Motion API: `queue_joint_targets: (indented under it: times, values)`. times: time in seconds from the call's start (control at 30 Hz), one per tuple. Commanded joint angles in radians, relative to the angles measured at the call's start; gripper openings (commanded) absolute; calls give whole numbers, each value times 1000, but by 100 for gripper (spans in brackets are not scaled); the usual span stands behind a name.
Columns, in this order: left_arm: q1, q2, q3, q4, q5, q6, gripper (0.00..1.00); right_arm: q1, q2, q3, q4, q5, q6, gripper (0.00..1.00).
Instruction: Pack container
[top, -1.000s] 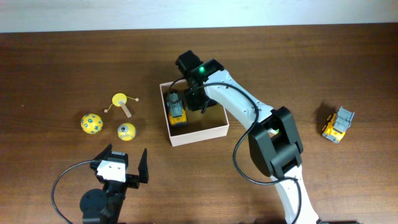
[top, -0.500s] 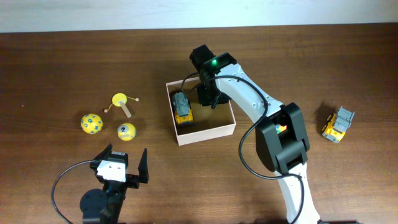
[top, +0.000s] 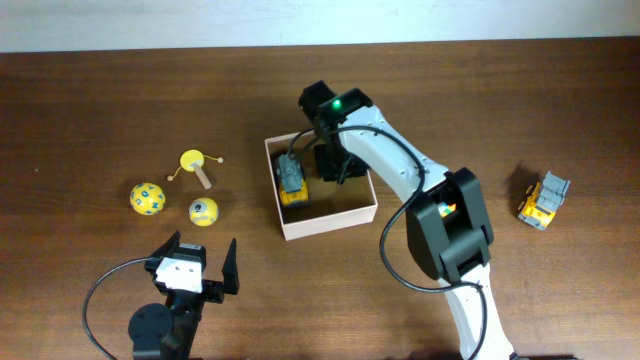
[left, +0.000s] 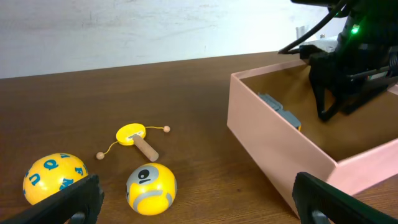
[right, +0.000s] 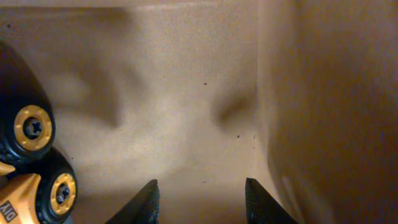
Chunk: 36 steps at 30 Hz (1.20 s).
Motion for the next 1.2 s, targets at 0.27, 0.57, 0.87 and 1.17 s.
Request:
queue_joint_targets:
  times: [0.27, 0.57, 0.87, 1.17]
  values:
    - [6, -8, -6, 2, 10, 16, 99, 80, -19, -5, -9, -3, 8, 40]
    - [6, -8, -6, 2, 10, 16, 99, 45, -19, -5, 87, 1, -72, 40]
    - [6, -8, -5, 2, 10, 16, 99, -19, -19, -5, 170, 0, -84, 40]
    - [6, -8, -6, 2, 10, 16, 99, -47, -19, -5, 211, 2, -54, 40]
